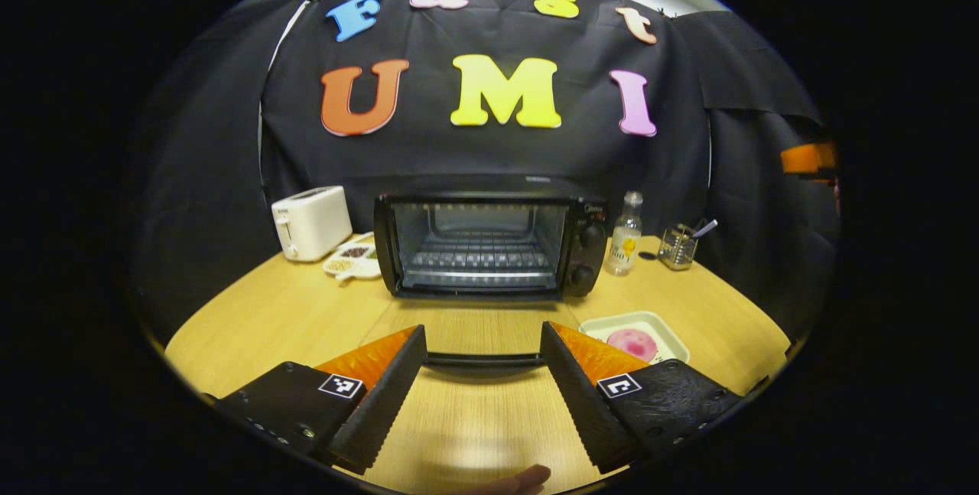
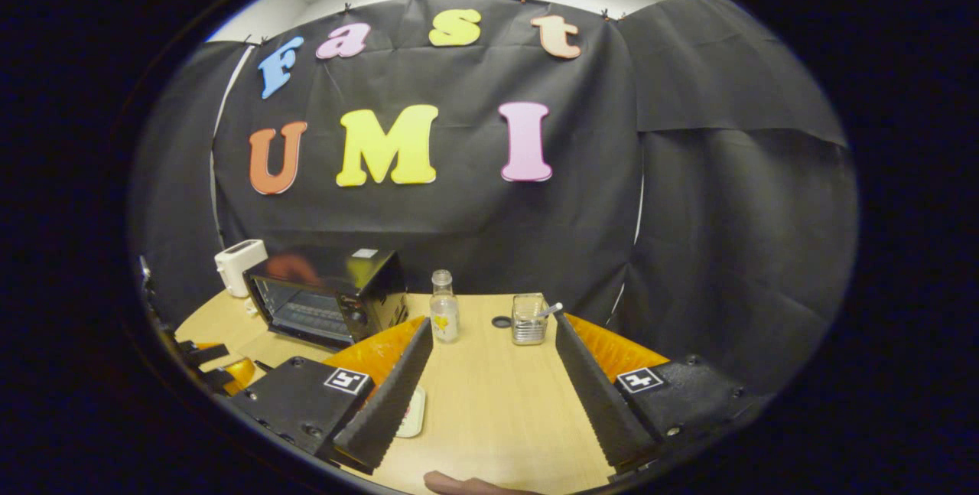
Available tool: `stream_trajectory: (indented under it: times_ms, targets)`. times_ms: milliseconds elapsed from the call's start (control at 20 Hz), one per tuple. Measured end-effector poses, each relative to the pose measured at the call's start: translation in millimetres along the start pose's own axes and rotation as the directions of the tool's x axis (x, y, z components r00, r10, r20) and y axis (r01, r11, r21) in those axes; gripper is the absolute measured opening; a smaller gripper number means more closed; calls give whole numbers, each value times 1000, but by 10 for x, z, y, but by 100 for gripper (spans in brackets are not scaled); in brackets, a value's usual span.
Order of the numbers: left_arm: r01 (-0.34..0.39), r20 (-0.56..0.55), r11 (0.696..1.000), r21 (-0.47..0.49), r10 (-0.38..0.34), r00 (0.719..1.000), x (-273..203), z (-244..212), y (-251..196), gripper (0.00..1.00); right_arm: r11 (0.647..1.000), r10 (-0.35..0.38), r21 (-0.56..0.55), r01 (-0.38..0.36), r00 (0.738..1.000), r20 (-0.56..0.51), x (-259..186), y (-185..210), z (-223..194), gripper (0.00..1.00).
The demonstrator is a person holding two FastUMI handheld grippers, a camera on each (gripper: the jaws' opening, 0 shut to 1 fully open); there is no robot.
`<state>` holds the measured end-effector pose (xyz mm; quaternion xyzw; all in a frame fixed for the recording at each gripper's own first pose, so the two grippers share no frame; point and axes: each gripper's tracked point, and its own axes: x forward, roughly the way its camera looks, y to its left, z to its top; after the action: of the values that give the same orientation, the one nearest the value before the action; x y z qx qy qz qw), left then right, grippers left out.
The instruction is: Open the electric oven with the left hand, put the food in, and close the electric oven.
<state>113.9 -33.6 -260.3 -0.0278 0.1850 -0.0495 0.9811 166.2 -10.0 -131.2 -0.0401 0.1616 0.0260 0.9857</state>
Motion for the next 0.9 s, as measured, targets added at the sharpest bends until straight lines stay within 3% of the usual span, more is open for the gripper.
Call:
stream_trajectory:
  times_ms: [200, 400, 650, 900]
  targets:
    - [2, 159, 1000, 31, -6, 987, -272, 664, 2, 95, 1000, 21, -15, -23, 991, -131, 391, 70, -383, 99]
    - [-101, 282, 995, 17, 92, 955, -477, 1185, 160, 95, 994, 89, -36, -104, 954, -285, 747, 306, -842, 100]
    - [-95, 326, 995, -5, 92, 941, -597, 1397, 107, 95, 978, 204, 77, -192, 844, -496, 1003, 638, -1518, 99]
    - [-77, 294, 997, 16, 69, 953, -523, 1336, 21, 95, 961, 276, 188, -204, 764, -584, 1096, 898, -2028, 80]
